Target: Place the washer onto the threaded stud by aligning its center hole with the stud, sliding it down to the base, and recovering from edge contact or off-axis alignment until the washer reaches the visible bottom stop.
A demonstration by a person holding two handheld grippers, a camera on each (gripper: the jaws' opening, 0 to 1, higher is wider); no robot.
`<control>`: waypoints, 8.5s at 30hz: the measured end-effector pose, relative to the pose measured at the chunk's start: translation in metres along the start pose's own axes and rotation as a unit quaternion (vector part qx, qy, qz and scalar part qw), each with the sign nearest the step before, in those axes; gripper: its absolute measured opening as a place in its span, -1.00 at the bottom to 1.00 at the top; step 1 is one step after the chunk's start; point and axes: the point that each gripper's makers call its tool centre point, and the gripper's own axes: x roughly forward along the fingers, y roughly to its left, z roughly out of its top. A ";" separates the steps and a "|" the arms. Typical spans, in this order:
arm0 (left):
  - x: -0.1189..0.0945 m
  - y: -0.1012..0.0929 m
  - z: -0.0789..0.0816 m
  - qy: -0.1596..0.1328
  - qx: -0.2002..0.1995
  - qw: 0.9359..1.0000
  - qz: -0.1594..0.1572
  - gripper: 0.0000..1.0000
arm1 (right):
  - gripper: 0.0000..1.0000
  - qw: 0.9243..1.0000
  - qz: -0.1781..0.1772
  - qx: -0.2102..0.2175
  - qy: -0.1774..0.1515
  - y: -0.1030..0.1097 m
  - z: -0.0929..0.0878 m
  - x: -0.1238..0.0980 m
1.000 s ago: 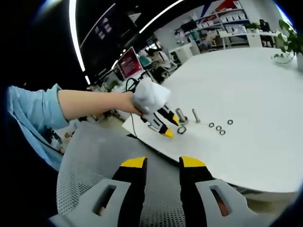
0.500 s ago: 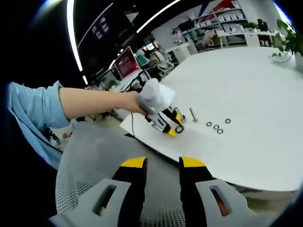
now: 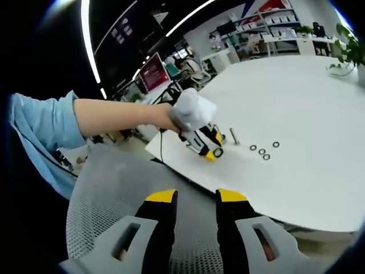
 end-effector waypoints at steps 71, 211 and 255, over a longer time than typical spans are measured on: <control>-0.062 0.009 -0.001 -0.022 -0.035 0.998 0.046 -0.61 | -0.42 1.000 0.001 0.000 -0.007 0.000 0.002 -0.001; -0.194 -0.070 -0.106 -0.312 -0.372 0.849 0.208 -0.04 | -0.42 1.000 0.016 -0.015 0.010 0.006 -0.002 0.001; -0.190 -0.071 -0.122 -0.368 -0.468 0.778 0.199 -0.56 | -0.43 0.937 -0.011 -0.248 0.247 -0.081 0.017 0.053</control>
